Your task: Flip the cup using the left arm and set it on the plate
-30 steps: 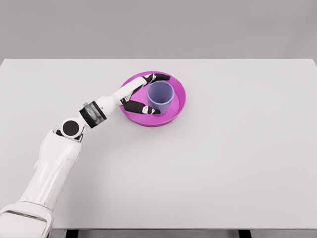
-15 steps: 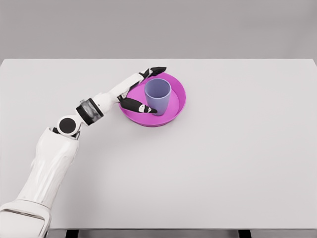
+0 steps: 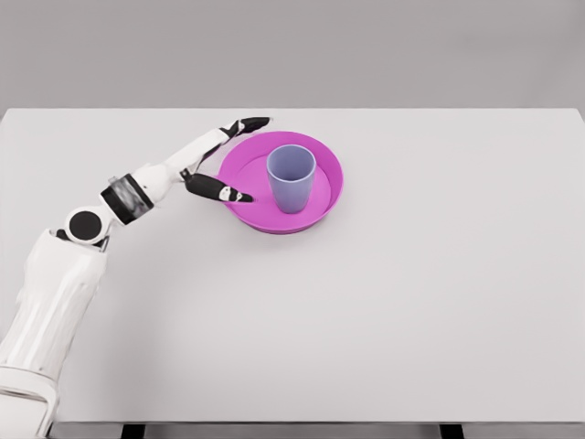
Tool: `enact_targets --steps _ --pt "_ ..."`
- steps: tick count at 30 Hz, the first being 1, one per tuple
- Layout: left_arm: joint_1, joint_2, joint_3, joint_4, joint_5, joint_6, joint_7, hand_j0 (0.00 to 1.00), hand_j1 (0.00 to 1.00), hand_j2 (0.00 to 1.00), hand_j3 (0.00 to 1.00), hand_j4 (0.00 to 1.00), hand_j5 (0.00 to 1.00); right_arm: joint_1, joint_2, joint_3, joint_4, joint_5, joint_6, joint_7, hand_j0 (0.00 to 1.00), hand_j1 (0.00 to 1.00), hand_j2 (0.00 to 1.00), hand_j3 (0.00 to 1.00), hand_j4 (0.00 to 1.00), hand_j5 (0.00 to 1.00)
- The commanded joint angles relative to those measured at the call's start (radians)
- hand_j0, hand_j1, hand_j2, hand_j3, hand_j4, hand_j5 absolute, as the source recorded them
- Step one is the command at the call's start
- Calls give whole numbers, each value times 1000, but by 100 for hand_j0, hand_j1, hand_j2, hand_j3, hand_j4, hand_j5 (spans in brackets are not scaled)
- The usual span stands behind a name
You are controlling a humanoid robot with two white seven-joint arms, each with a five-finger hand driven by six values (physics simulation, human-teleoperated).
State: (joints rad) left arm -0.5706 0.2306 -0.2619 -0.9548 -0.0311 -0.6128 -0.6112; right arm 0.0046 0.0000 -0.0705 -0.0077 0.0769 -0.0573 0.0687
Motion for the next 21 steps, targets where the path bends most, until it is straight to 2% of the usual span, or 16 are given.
enact_targets --steps 1,4,5,6,8,11,13,14,21 --pt "0 50 1 -1 13 2 0 100 100 100 100 100 100 0 0 0 0 0 -1 0 100 100 100 100 100 100" --pt "2 118 3 -1 17 2 0 100 100 100 100 100 100 0 0 0 0 0 0 0 100 100 100 100 100 100" --pt "5 141 6 -1 42 2 0 100 100 100 100 100 100 0 0 0 0 0 -1 0 100 100 100 100 100 100" --pt "14 170 24 1 71 2 0 100 100 100 100 100 100 0 0 0 0 0 0 0 100 100 100 100 100 100" --pt "25 210 52 10 76 2 0 100 100 100 100 100 100 0 0 0 0 0 0 0 100 100 100 100 100 100" --pt "87 263 124 5 129 2 0 100 100 100 100 100 100 0 0 0 0 0 -1 0 100 100 100 100 100 100" --pt "103 317 125 4 183 2 0 100 100 100 100 100 100 0 0 0 0 0 0 0 100 100 100 100 100 100" --pt "132 348 125 2 201 2 0 100 100 100 100 100 100 0 0 0 0 0 0 0 100 100 100 100 100 100" --pt "149 357 119 -1 206 2 0 100 100 100 100 100 100 0 0 0 0 0 0 0 100 100 100 100 100 100"
